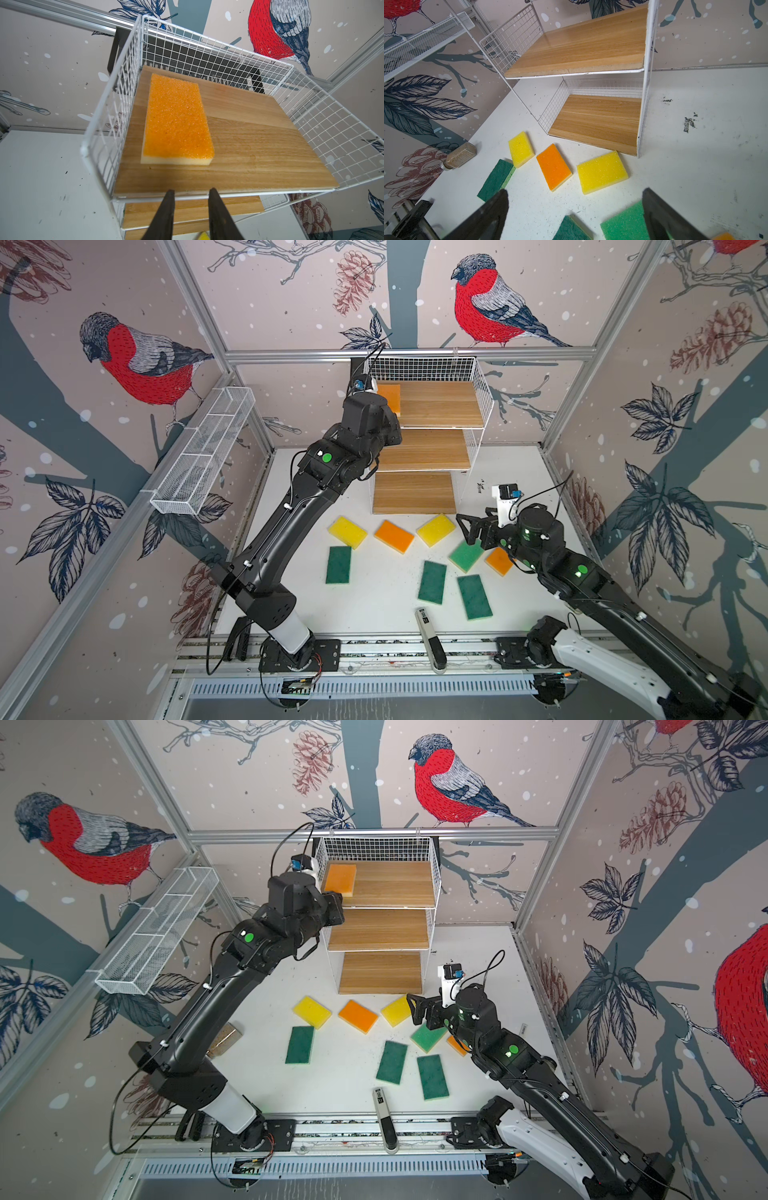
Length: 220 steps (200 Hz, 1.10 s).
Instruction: Place and organize the cleaning sponges onto the shelf
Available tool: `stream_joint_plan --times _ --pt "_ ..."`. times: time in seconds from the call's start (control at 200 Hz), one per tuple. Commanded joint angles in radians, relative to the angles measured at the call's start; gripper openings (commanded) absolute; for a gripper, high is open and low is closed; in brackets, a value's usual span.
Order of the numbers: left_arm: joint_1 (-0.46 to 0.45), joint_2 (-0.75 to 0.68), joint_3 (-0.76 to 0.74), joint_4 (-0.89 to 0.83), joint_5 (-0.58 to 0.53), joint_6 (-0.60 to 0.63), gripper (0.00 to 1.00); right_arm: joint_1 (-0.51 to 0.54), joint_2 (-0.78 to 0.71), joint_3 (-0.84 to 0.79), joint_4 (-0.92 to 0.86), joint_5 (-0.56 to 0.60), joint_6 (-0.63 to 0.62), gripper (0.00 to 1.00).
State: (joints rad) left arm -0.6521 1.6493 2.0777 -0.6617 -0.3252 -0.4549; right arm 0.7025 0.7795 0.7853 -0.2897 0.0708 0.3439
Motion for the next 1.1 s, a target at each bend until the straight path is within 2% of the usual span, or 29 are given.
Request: stream_joint_plan --times 0.0,0.185,0.406,1.096 --pt "0.006 0.026 0.029 0.050 0.053 0.010 0.26 0.002 0.000 0.000 0.015 0.004 0.000 1.00" --pt "0.008 0.044 0.037 0.045 0.064 0.006 0.20 0.003 0.001 -0.007 0.020 0.006 -0.006 1.00" --pt "0.013 0.000 -0.043 0.074 0.035 0.010 0.20 0.002 0.007 -0.009 0.022 0.012 -0.022 0.99" --pt "0.038 0.040 -0.029 0.079 0.026 0.031 0.16 0.001 0.029 -0.012 0.030 0.015 -0.021 1.00"
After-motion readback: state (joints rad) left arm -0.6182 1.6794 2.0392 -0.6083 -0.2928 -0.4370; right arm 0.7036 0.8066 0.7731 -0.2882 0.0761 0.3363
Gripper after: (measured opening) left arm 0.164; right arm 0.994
